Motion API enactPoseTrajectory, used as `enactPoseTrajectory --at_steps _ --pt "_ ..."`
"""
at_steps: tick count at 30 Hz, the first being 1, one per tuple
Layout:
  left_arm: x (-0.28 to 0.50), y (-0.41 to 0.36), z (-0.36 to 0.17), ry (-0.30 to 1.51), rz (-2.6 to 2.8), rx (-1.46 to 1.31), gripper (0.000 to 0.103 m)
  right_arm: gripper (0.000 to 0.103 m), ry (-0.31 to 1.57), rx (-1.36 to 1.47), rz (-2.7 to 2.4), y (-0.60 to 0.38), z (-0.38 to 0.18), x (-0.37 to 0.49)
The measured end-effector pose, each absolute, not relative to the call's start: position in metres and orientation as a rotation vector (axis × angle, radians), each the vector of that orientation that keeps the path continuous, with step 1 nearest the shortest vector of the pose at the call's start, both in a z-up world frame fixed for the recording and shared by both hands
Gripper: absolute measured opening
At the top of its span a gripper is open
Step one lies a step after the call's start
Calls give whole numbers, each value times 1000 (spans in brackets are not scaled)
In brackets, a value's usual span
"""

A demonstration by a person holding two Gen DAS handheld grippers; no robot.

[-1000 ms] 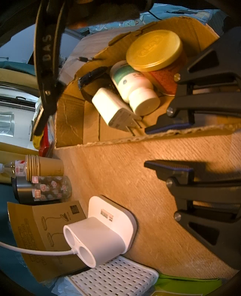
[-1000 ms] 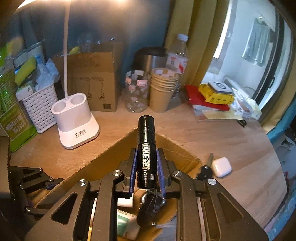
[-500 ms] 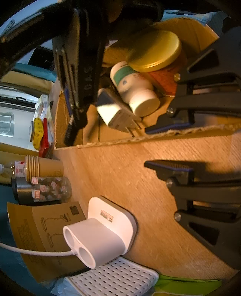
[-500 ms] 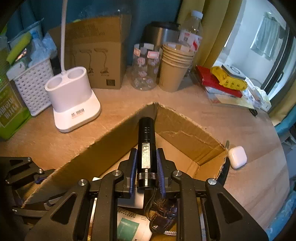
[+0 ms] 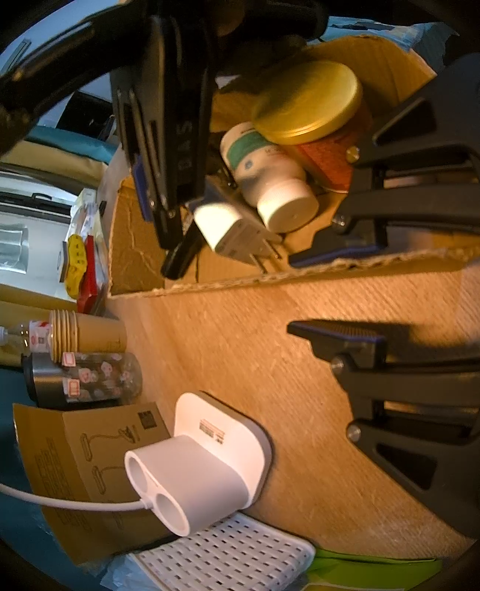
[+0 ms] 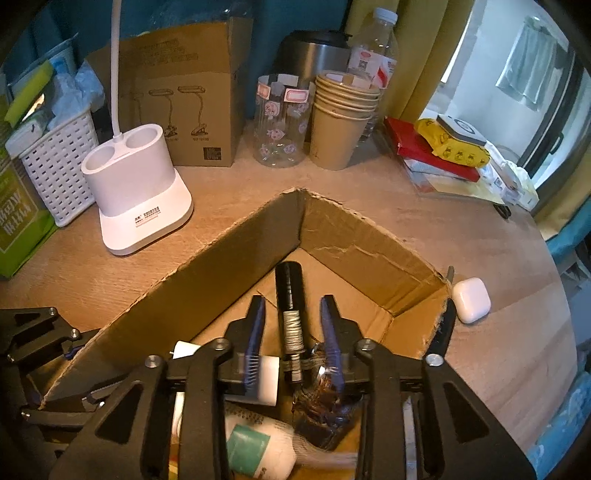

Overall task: Organize rigid objects
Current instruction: 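Open the right gripper and withdraw it from the box, then move the right gripper to the white earbud case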

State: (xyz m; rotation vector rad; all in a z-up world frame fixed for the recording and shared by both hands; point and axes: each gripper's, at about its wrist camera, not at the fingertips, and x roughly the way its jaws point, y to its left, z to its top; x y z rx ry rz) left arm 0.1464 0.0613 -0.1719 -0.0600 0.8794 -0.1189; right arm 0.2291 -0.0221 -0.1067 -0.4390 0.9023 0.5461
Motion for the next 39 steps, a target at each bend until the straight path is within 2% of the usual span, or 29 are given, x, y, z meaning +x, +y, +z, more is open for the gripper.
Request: enactPoseTrajectory --at_steps 17,25,39 --pt "148 64 -172 877 -115 -58 31 36 858 -381 492 -63 -81 217" --pt "148 66 -171 876 -112 -58 31 48 818 -352 482 -81 -62 204" --pt "147 67 -170 868 -93 -57 32 52 775 -303 417 -123 -41 194"
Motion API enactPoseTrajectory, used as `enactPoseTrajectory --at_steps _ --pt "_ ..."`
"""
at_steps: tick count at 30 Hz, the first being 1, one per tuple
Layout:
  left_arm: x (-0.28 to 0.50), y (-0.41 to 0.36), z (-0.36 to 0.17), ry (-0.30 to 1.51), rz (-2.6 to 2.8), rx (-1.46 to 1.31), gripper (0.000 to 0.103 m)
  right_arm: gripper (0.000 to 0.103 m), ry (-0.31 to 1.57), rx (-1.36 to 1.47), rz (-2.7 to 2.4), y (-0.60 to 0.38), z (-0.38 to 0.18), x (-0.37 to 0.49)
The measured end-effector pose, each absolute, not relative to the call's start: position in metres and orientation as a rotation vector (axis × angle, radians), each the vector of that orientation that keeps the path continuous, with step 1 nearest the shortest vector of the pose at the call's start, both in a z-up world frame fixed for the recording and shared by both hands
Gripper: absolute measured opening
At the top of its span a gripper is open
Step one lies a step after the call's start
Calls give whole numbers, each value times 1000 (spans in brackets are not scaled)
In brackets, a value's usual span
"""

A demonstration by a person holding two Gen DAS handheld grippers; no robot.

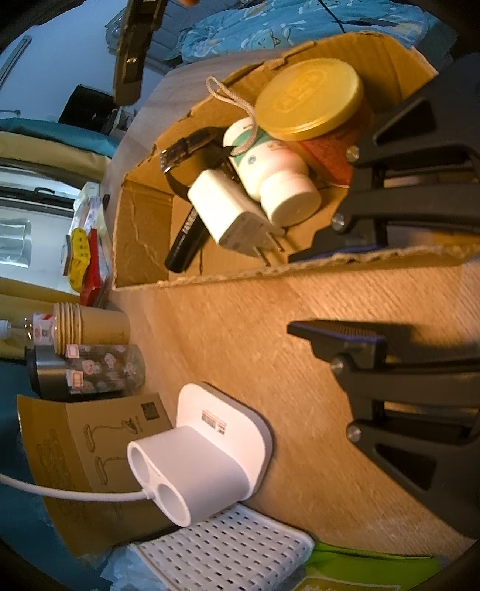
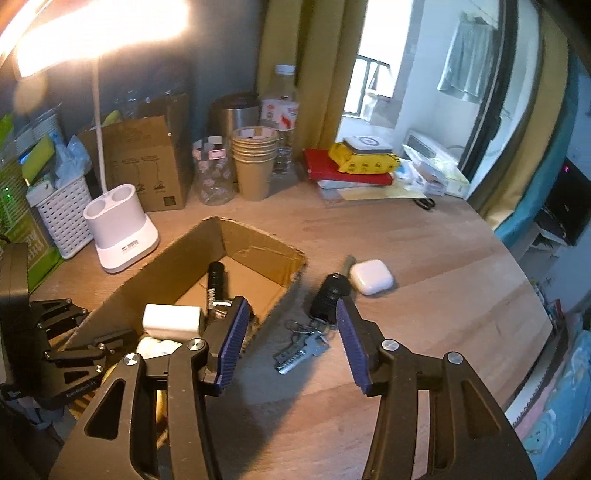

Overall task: Organize rigid objects
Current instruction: 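Move the right gripper to the white earbud case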

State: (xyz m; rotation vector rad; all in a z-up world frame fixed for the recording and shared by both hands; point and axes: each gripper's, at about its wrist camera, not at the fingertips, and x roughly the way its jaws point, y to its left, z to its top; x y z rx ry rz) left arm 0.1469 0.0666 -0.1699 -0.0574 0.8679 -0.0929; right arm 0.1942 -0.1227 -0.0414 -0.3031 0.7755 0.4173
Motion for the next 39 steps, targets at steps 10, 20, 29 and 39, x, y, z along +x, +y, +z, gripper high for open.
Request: enactPoseTrajectory --at_steps 10,20,29,39 --pt "146 67 -170 868 -93 -62 31 60 774 -218 355 -161 -47 199" --pt "145 67 -170 870 -97 -77 32 65 744 -170 369 -176 -54 213" --pt "145 67 -170 870 -98 -78 32 67 761 -128 304 -192 -78 253" --pt "145 65 -172 876 -107 -85 32 67 776 -202 303 -187 -106 292"
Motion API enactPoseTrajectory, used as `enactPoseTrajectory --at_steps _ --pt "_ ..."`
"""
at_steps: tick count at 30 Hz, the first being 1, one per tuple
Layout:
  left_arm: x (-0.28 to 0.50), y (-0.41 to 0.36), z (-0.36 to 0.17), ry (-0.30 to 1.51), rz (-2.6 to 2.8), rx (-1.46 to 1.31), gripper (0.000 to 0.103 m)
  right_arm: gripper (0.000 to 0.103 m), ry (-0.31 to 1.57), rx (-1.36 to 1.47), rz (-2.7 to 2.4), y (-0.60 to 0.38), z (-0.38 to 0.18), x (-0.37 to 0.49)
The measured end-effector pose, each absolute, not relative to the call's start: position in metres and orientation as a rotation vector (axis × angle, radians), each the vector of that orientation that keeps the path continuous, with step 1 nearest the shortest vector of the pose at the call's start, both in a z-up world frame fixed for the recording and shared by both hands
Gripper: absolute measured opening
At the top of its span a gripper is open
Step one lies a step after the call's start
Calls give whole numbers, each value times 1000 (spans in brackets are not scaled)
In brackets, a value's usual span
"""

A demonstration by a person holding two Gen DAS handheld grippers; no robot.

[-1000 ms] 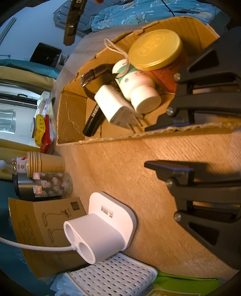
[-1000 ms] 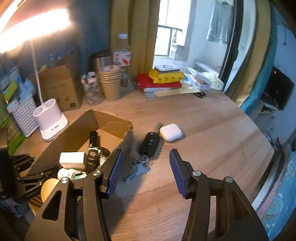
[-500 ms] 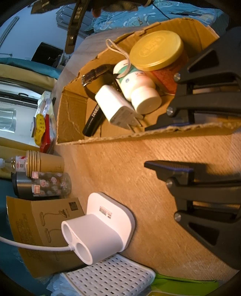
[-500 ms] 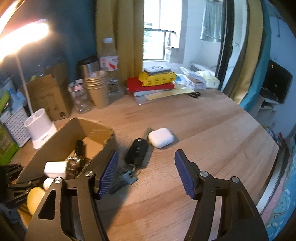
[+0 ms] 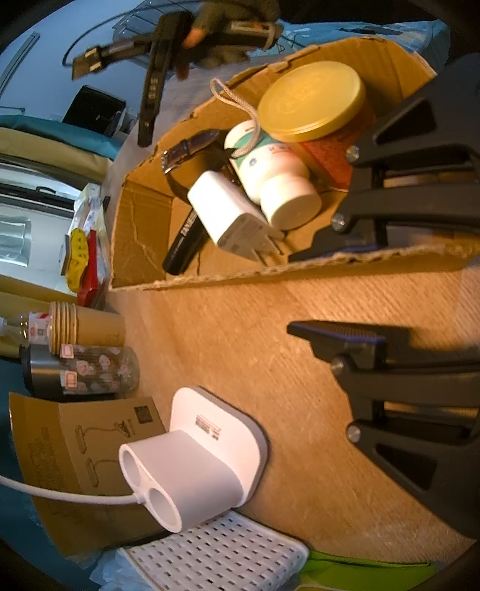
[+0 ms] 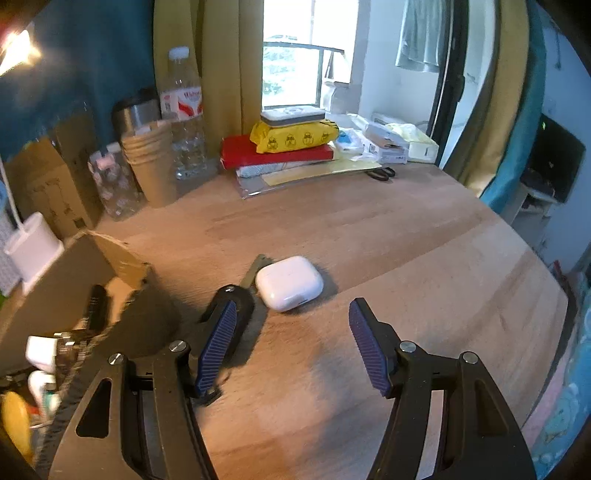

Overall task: Organize rigid objects
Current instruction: 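Move the right gripper to the white earbud case, then close the right gripper on the white earbud case and lift it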

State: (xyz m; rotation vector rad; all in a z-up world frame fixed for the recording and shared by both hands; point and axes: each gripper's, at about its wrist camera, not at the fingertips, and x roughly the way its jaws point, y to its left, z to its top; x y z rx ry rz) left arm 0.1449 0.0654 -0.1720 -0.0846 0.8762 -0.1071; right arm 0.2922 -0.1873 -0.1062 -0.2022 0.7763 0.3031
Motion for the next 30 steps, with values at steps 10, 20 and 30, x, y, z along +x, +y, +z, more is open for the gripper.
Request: enactPoseTrajectory --at_steps 10,20,30 --pt "144 64 -172 877 -110 -86 32 67 794 -257 301 -177 -120 322" --pt "144 65 -172 878 -112 -89 32 67 858 -250 353 -172 -138 348" --pt "145 65 -172 878 -112 -90 32 67 888 -262 354 -168 -148 364"
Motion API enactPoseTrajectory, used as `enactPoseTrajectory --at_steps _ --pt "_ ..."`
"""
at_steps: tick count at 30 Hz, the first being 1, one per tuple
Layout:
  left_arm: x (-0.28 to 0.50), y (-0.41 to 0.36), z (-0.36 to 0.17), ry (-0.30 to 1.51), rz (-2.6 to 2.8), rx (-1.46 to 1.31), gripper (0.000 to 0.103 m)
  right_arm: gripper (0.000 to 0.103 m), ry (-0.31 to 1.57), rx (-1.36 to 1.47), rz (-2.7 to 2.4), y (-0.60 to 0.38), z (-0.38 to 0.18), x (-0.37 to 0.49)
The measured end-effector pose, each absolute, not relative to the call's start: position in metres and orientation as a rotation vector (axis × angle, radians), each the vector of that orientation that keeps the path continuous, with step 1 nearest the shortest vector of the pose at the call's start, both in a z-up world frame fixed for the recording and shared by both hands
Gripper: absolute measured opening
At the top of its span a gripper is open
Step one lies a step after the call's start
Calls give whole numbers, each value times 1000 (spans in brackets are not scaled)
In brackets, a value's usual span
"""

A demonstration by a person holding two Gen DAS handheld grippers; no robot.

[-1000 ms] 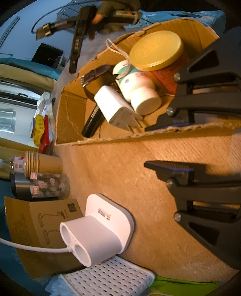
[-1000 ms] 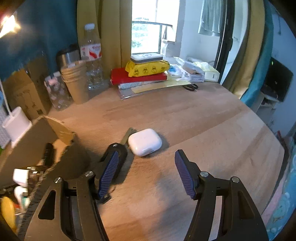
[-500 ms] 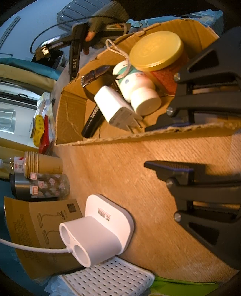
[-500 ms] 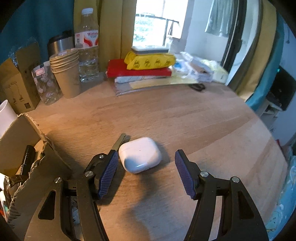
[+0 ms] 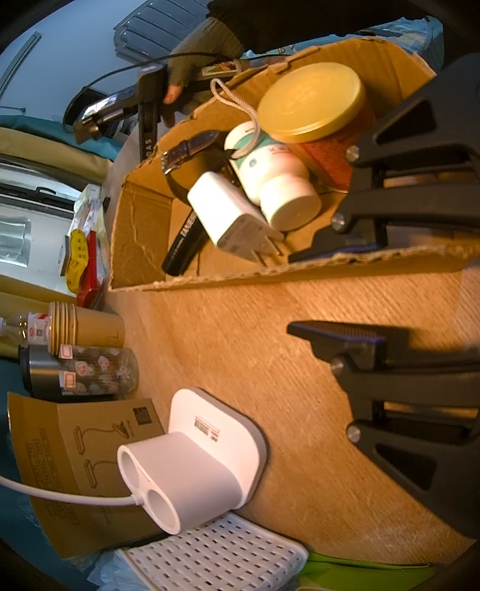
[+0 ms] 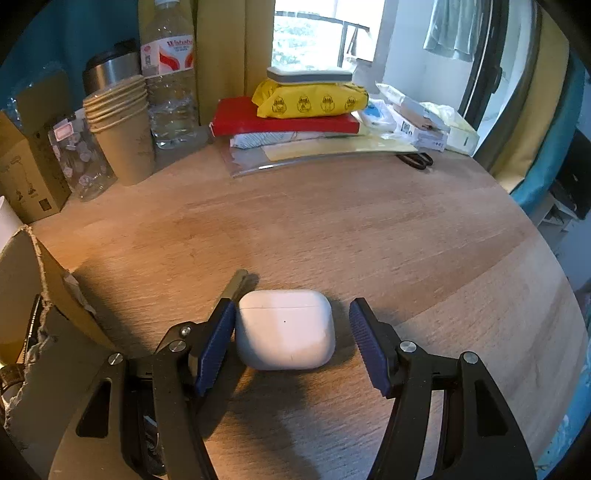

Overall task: Organize rigid objects
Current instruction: 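Close the right gripper on the white earbud case and lift it, then carry the earbud case into the box and lower it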

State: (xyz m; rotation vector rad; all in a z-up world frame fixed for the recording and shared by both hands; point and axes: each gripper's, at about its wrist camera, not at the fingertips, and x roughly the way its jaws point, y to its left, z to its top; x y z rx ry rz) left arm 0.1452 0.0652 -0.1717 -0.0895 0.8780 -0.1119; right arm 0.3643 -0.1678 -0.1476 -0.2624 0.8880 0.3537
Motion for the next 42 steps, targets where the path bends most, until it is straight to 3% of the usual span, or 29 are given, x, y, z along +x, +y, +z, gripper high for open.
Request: enactPoseTrajectory --at_steps 5,9,42 --pt "145 64 -172 879 -114 -92 32 67 903 -224 339 -171 -152 365" --pt "145 65 -172 880 -118 -95 32 57 898 -198 338 -174 -152 365" --pt "147 67 -172 881 -119 -94 32 57 829 -181 349 -166 -103 255"
